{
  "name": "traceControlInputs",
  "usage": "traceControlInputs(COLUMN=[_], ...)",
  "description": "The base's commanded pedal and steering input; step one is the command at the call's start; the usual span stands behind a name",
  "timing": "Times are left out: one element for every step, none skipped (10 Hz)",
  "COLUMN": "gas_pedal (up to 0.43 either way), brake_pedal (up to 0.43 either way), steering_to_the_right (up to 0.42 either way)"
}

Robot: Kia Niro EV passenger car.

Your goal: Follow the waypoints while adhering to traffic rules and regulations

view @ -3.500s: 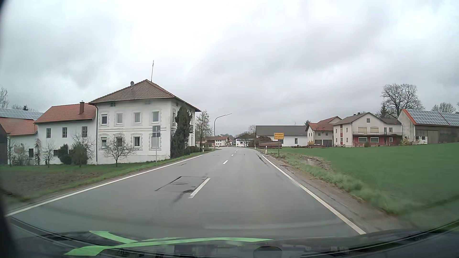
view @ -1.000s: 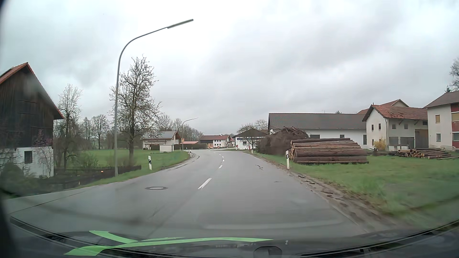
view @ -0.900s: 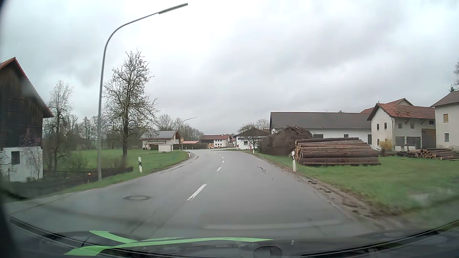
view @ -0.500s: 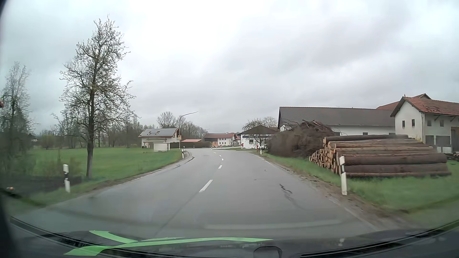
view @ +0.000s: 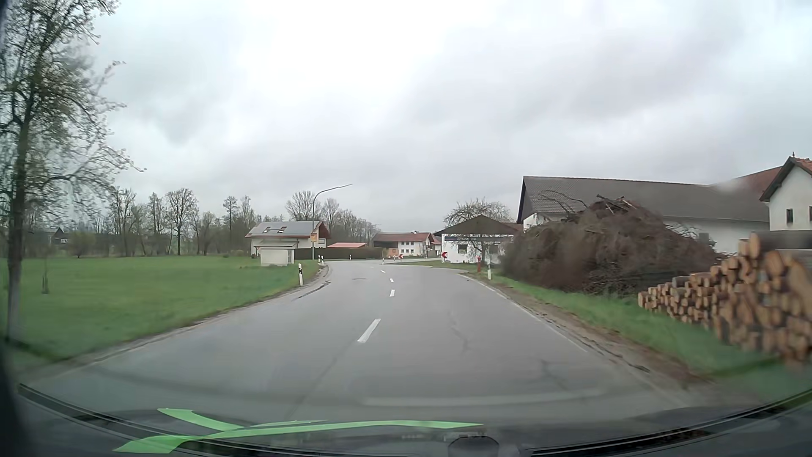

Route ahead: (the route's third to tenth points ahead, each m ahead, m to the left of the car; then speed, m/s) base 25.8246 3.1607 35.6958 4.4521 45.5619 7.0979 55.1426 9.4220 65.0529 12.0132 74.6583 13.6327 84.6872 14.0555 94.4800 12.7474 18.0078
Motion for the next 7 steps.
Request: traceControlInputs(gas_pedal=[0.067, 0.087, 0.087, 0.087, 0.098, 0.11, 0.118], brake_pedal=[0.0, 0.0, 0.0, 0.0, 0.0, 0.0, 0.0], steering_to_the_right=[-0.024, -0.024, -0.026, -0.027, -0.029, -0.03, -0.03])
